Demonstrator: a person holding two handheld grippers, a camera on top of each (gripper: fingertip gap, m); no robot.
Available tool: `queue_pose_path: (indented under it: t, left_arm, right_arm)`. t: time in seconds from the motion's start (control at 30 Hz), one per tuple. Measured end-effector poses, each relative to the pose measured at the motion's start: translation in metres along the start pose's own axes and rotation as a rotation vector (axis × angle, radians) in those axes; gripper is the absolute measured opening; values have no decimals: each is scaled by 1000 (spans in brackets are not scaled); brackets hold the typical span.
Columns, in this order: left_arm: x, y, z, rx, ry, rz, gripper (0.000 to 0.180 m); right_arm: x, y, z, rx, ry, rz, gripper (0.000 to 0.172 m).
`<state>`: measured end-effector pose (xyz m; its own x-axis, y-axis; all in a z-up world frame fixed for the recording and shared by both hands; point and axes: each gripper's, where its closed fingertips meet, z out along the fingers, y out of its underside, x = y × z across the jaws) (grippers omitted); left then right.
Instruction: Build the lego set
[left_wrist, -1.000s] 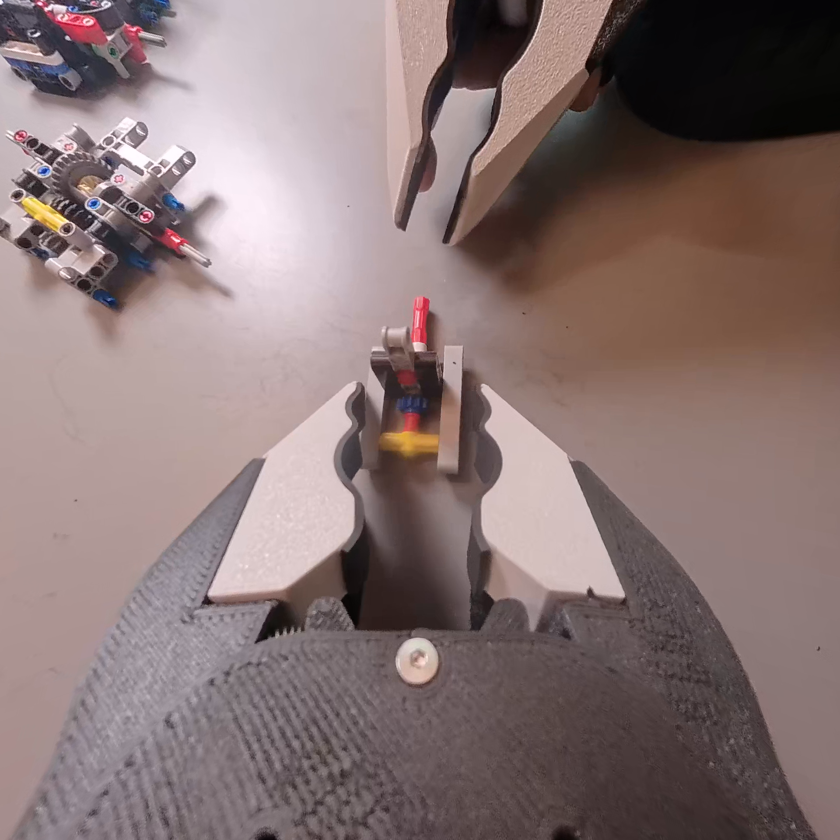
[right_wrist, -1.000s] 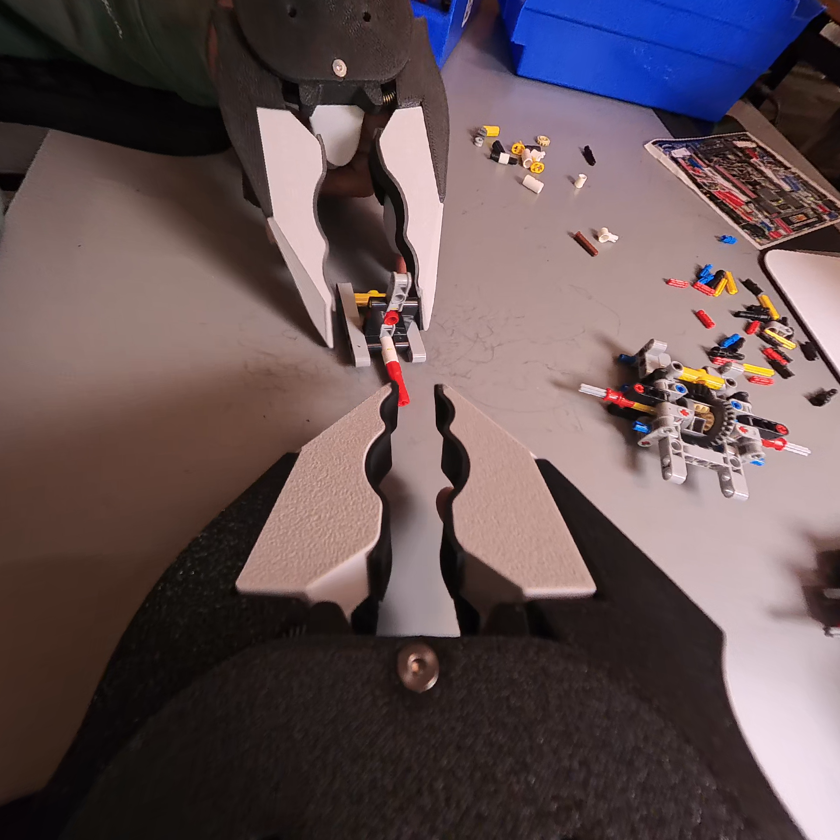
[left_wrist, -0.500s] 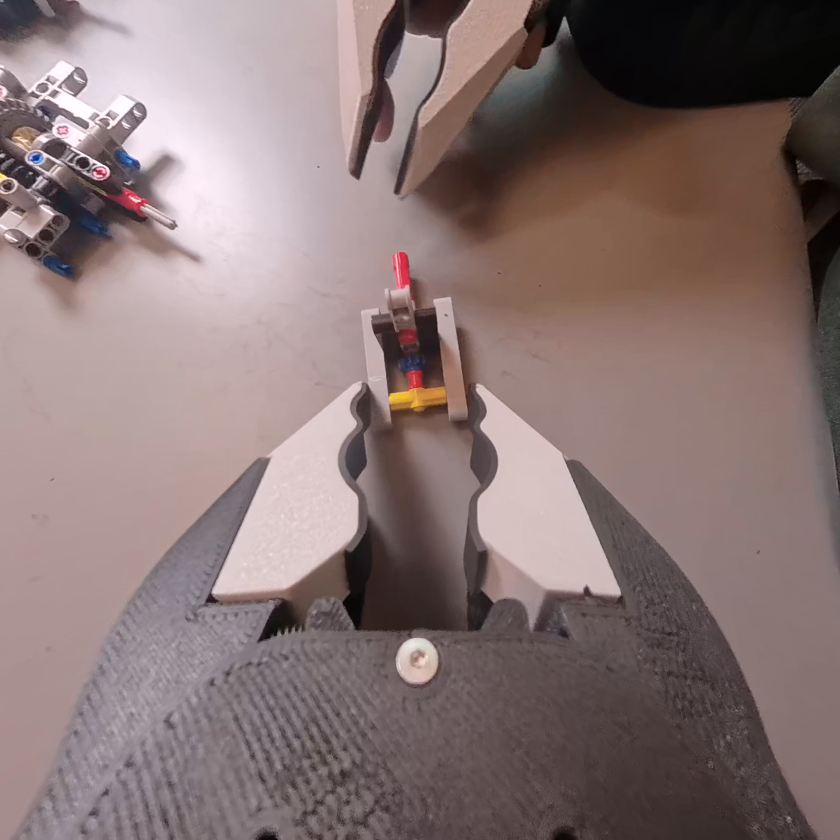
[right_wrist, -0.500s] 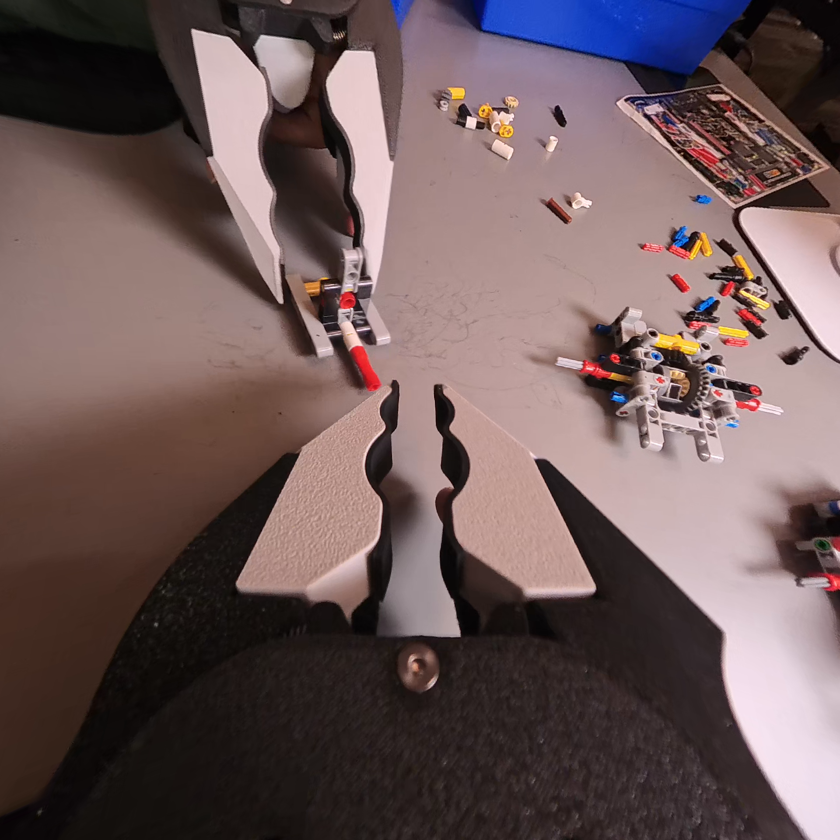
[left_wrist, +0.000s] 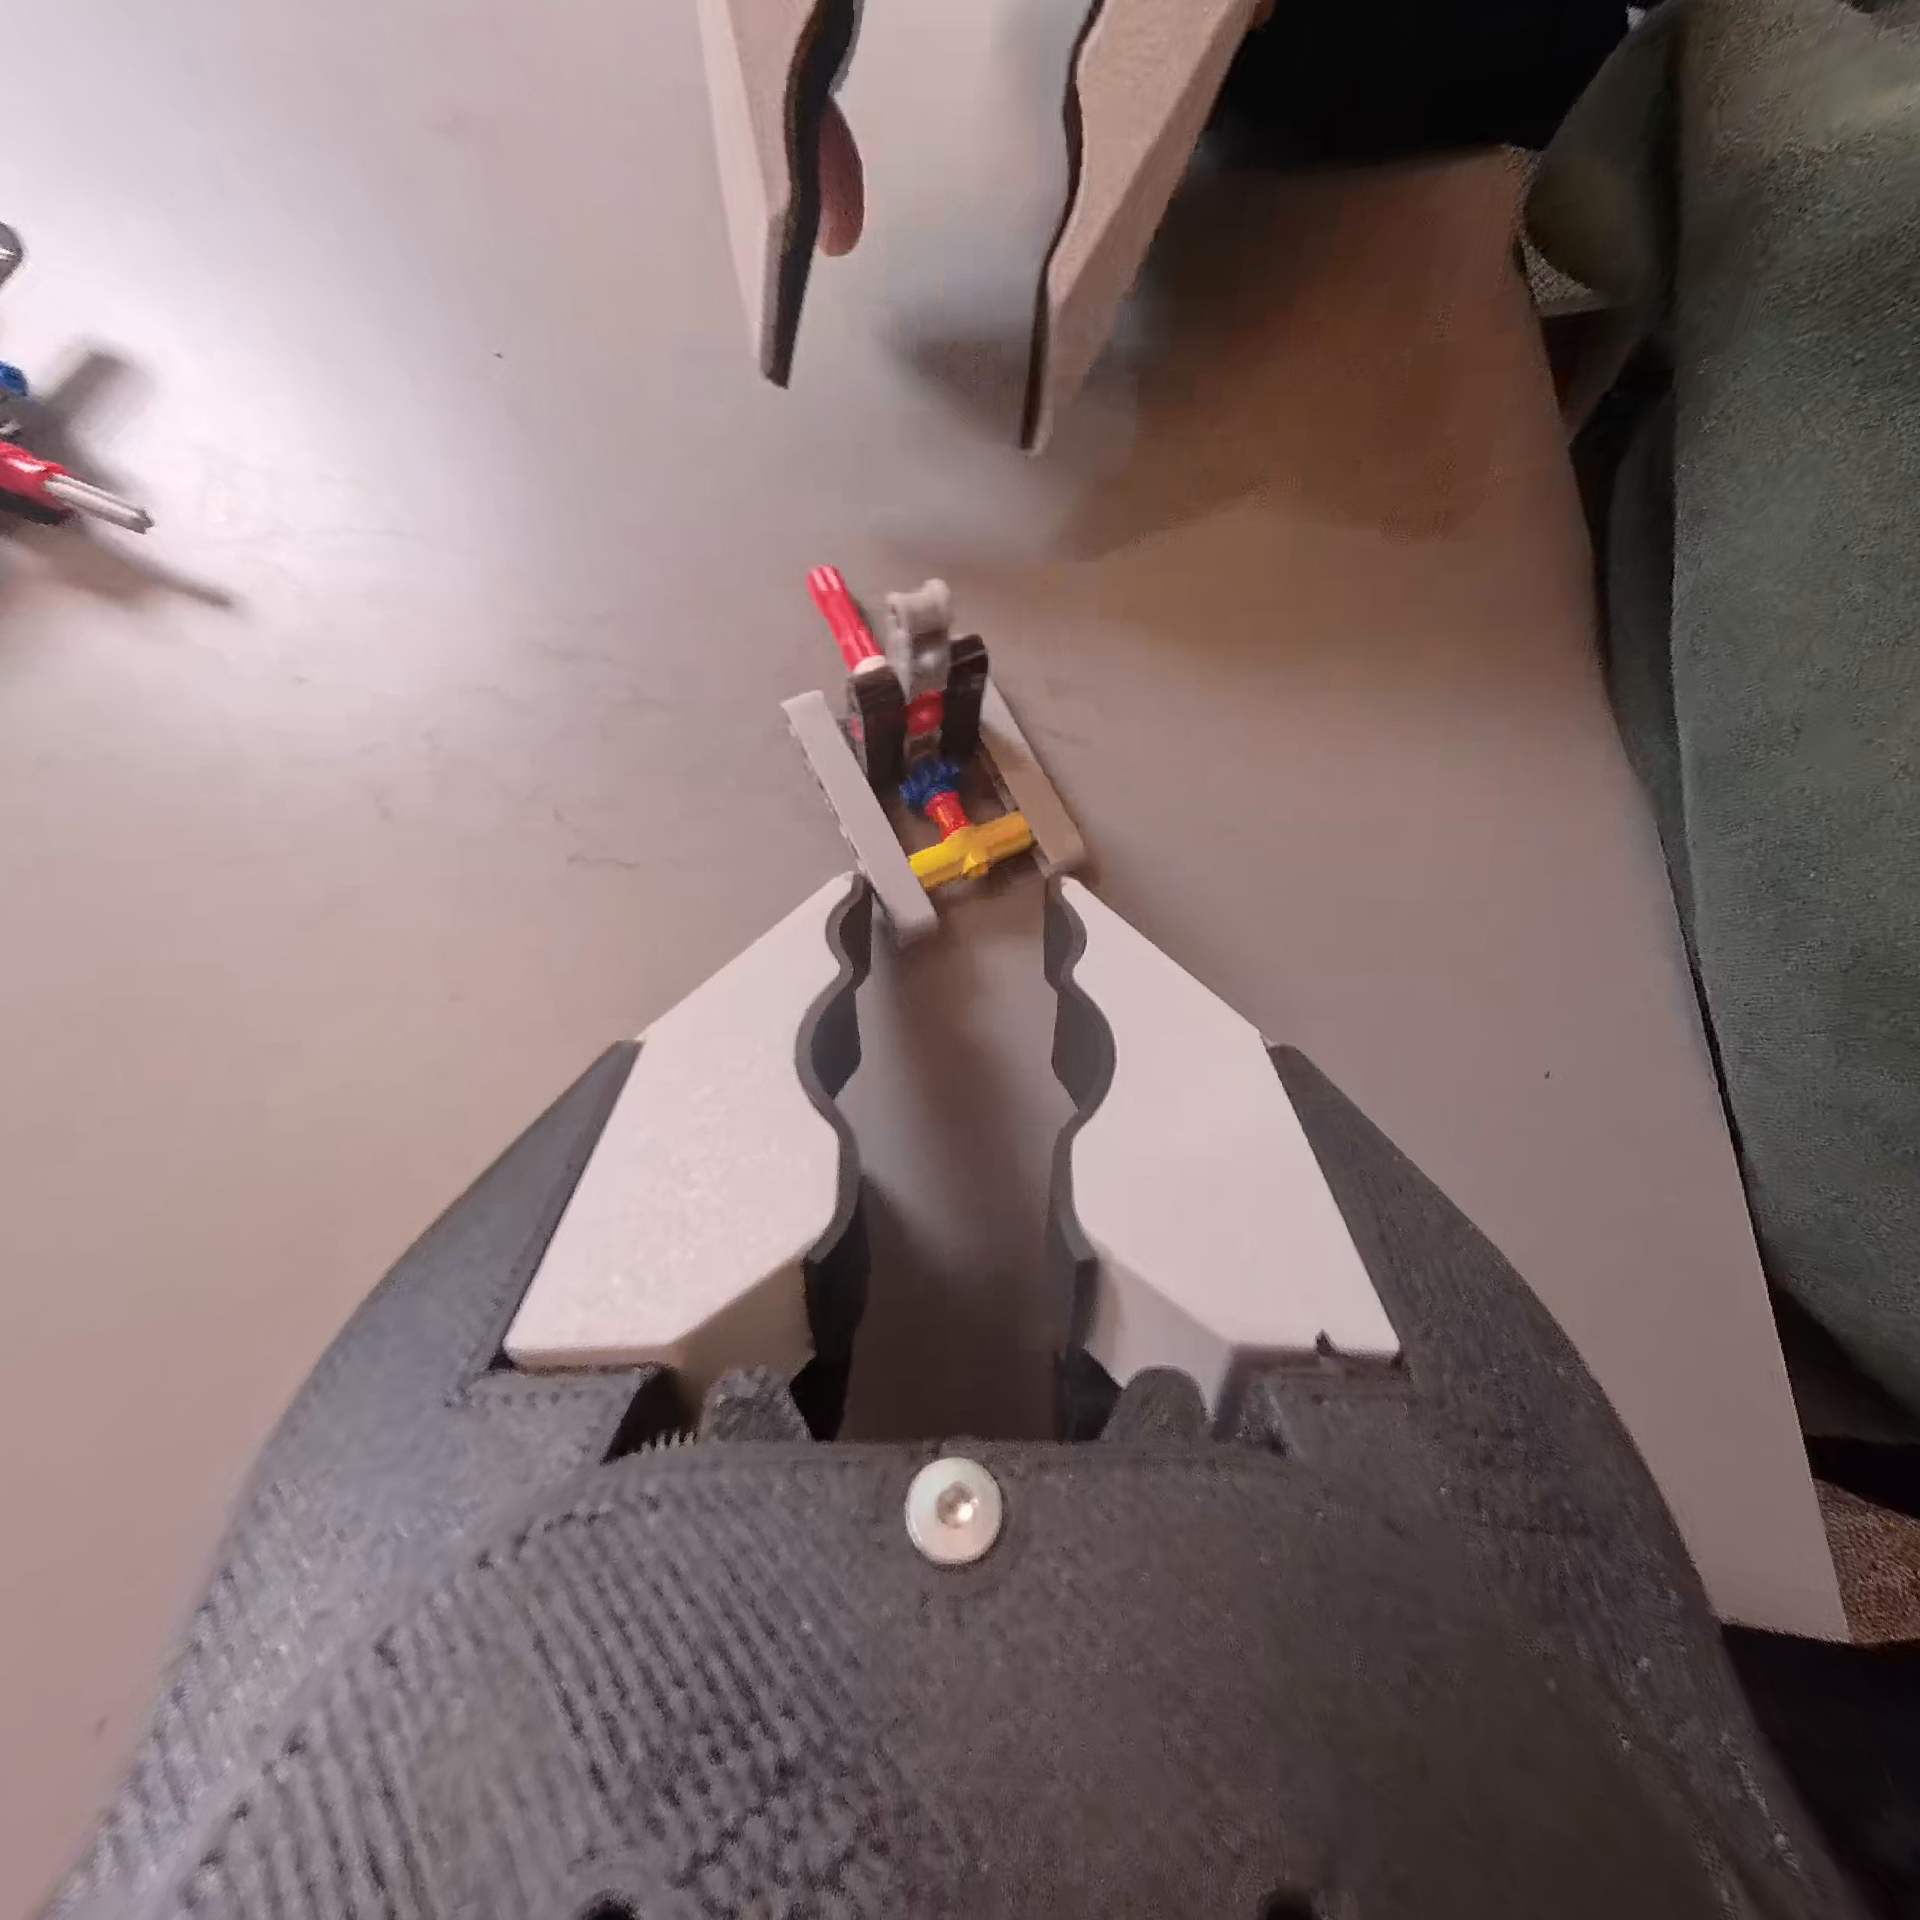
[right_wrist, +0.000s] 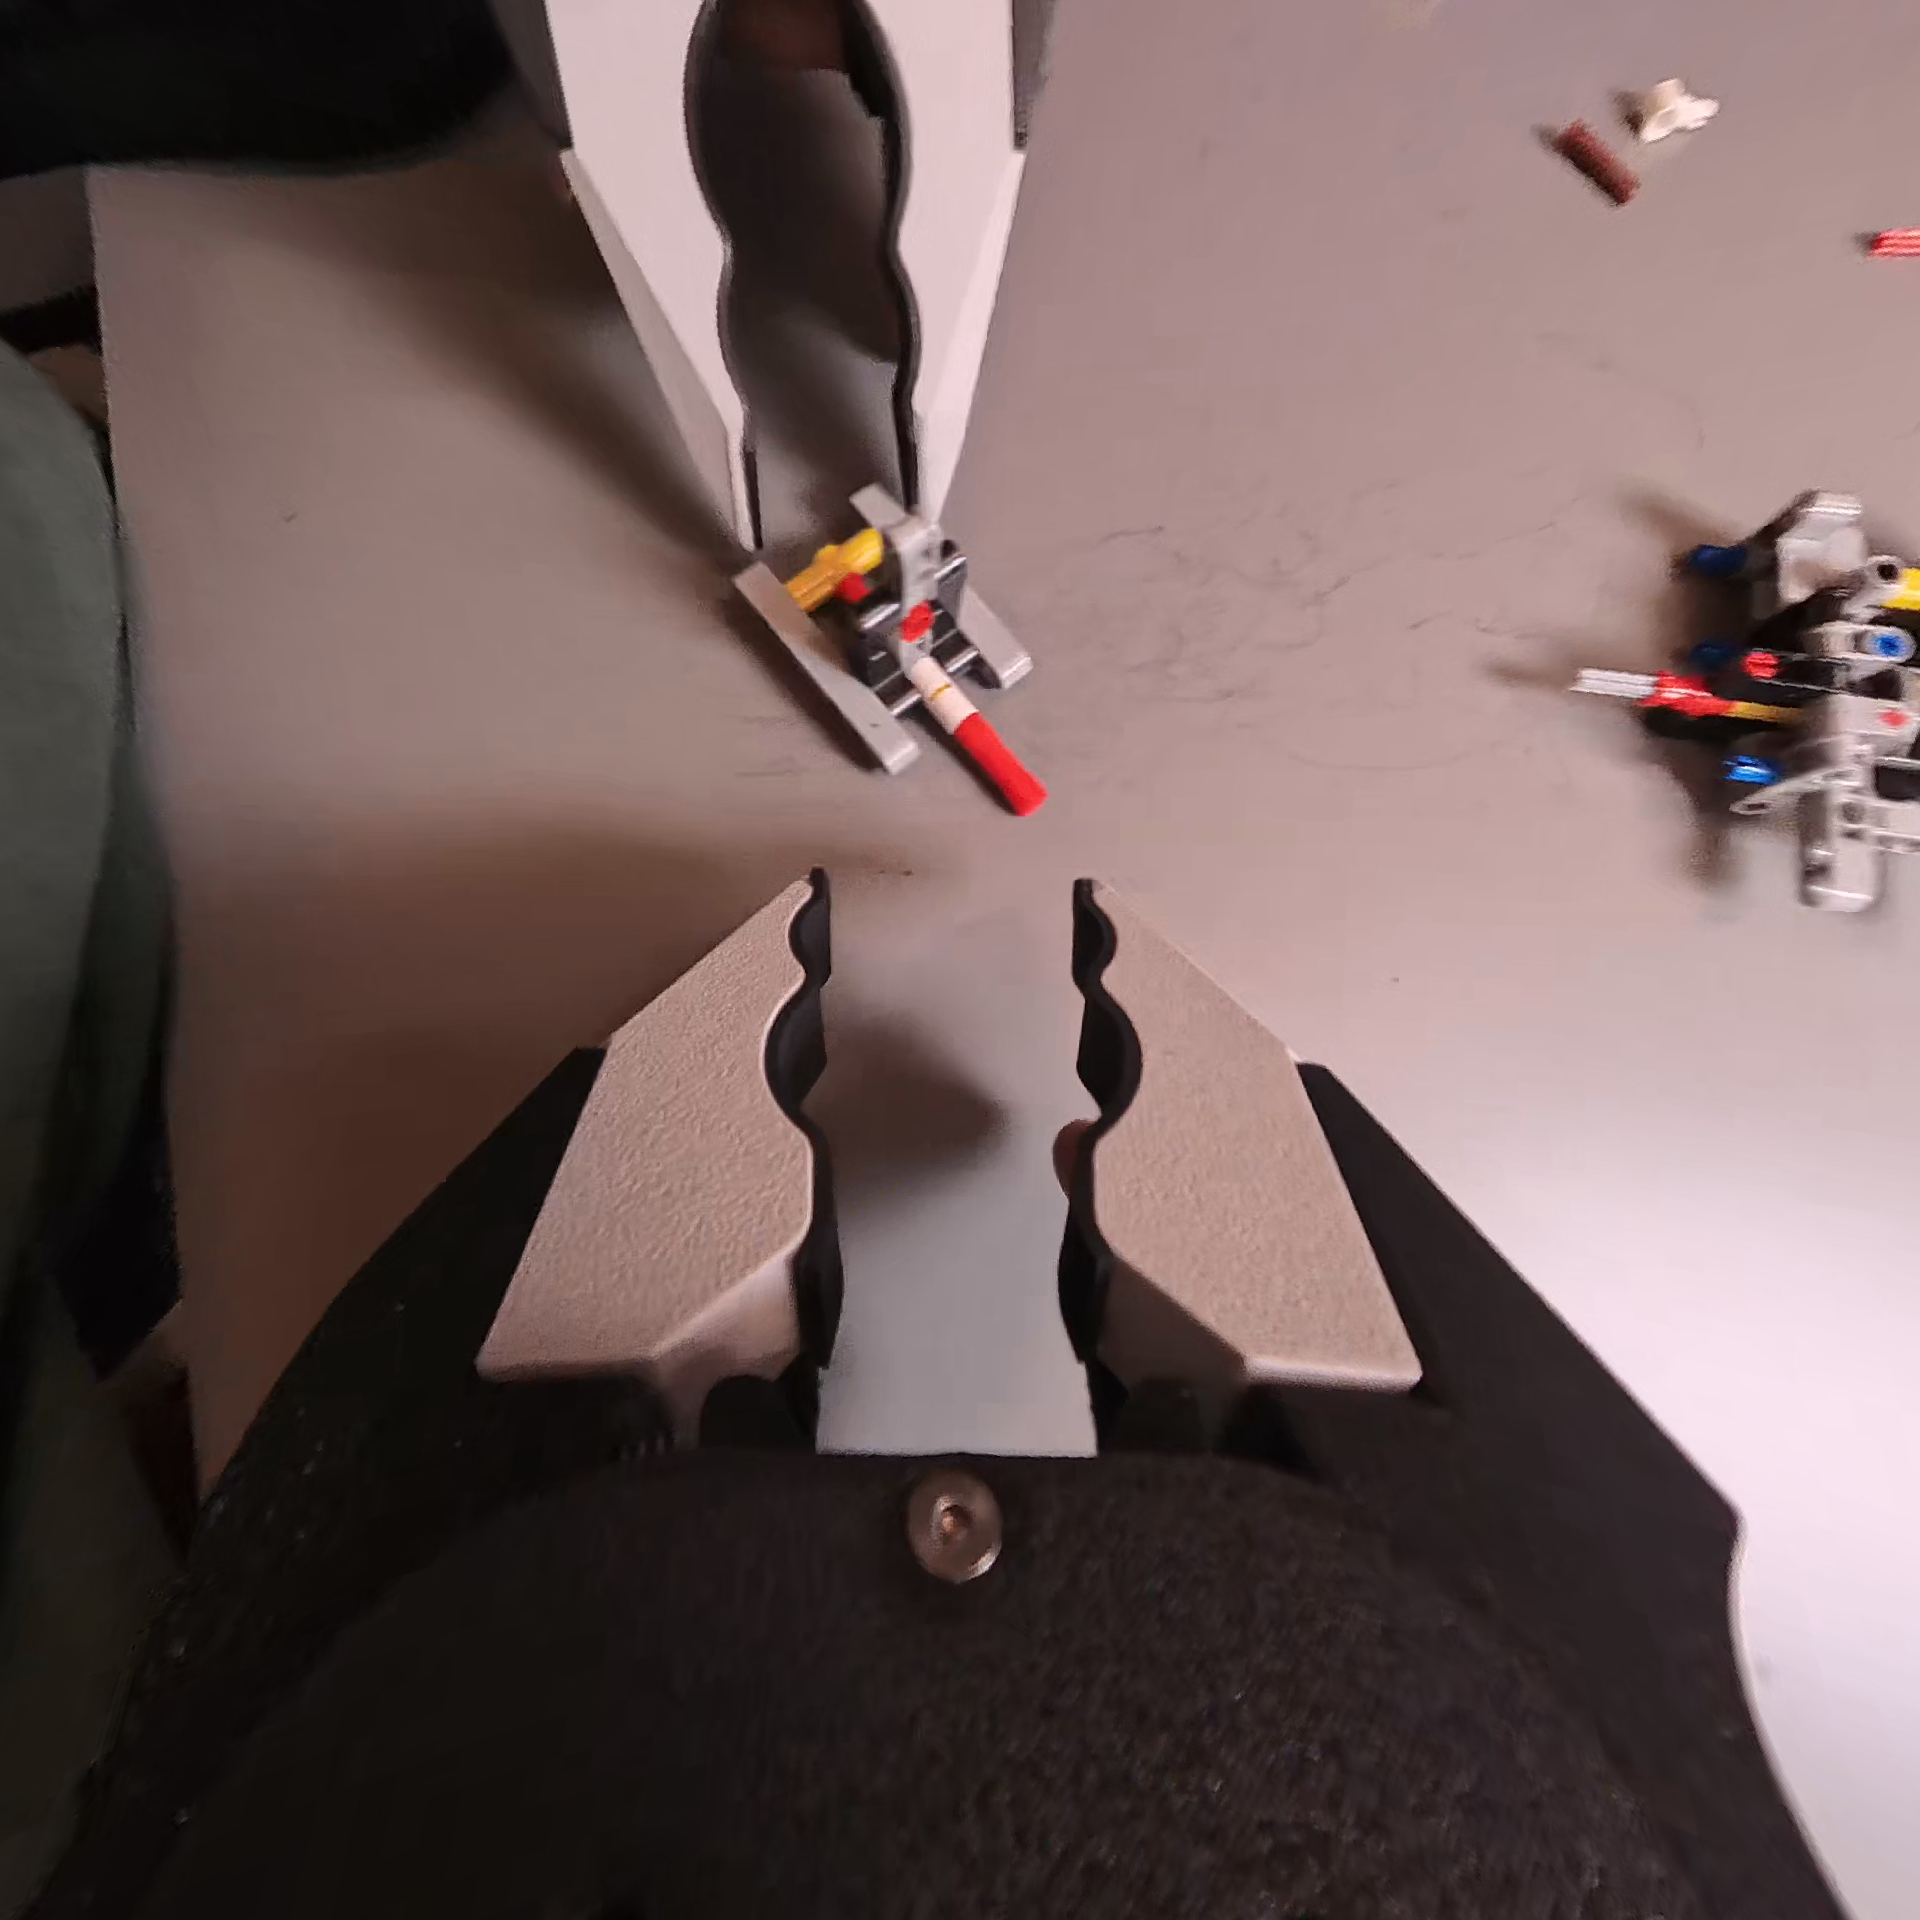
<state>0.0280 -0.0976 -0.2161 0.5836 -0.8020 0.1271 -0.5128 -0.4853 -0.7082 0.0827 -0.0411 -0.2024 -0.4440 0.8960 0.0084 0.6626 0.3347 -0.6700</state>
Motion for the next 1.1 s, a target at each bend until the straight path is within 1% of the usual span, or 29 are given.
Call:
queue_pose_path:
  t: [0.13, 0.3, 0.47, 0.6, 0.7, 0.83, 0.93, 1.03, 1.1]
  left_arm:
    - [8, 1, 1, -8, 39, 12, 33]
    - [7, -2, -3, 5, 22, 38, 29]
    - [12, -1, 2, -6, 43, 49, 13]
    - [14, -1, 6, -17, 40, 62, 14]
    - [7, -4, 2, 8, 9, 47, 25]
    - [-4, -14, -2, 64, -54, 20, 57]
    - [-6, -11, 6, 46, -62, 25, 73]
    - [-4, -8, 14, 23, -66, 56, 74]
    - [-4, -8, 16, 23, -67, 68, 70]
  right_arm:
    - [-9, -1, 13, -24, -14, -14, 47]
    - [-8, -9, 20, -7, -14, 9, 58]
    - [-13, -14, 28, -19, -14, 57, 80]
    - [-15, -17, 34, -27, -13, 25, 89]
    - [-10, -19, 36, -20, -21, -15, 92]
    - [-4, -26, 40, 0, -50, -8, 95]
    - [-4, -28, 45, -22, -57, -30, 96]
    - [-5, -28, 48, -47, -62, -48, 96]
    - [-5, -28, 48, -56, -63, -51, 96]
